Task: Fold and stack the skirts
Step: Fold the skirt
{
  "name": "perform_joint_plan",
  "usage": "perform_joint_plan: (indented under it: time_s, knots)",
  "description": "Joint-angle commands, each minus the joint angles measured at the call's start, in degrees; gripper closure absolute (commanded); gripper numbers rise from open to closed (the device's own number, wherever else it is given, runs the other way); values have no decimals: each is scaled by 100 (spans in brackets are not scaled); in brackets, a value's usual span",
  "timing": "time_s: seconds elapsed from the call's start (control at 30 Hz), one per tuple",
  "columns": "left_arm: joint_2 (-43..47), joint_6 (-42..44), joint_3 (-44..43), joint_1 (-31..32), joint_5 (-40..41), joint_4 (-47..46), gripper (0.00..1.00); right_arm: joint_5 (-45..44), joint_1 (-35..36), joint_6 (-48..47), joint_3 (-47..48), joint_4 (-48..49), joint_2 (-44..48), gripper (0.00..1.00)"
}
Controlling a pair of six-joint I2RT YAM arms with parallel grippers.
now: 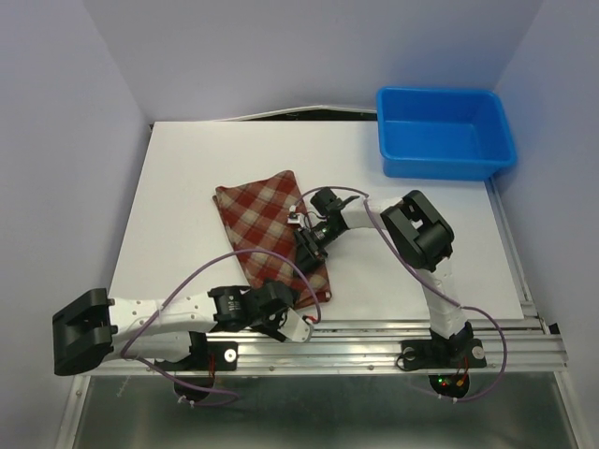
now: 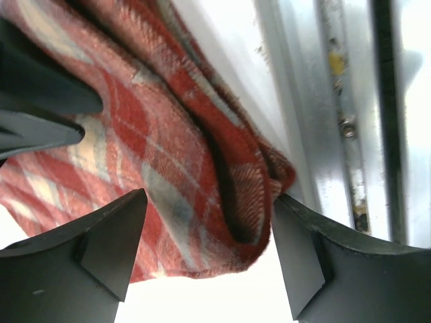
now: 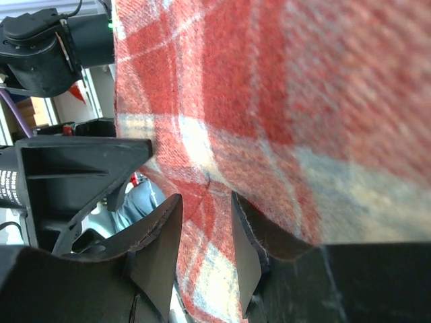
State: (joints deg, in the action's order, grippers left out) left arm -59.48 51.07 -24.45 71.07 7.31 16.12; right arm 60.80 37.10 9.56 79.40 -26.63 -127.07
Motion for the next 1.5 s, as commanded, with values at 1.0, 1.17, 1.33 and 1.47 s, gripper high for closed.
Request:
perform_joint_plan:
  time_s: [1.0, 1.17, 1.33, 1.47]
  knots:
    - [832, -774, -1062, -67, -1204, 1138, 95, -1368, -10, -464, -1338, 536, 577, 61]
    - [1281, -791, -1211, -190, -1662, 1507, 100, -1369, -10, -622, -1558, 431, 937, 62]
    - [1526, -704, -1299, -277, -2040, 1719, 100, -1561, -10, -824, -1419, 264, 1341, 59]
    - [1694, -642, -1378, -295, -2260, 1763, 100, -1580, -10, -544, -673, 360, 1606, 56]
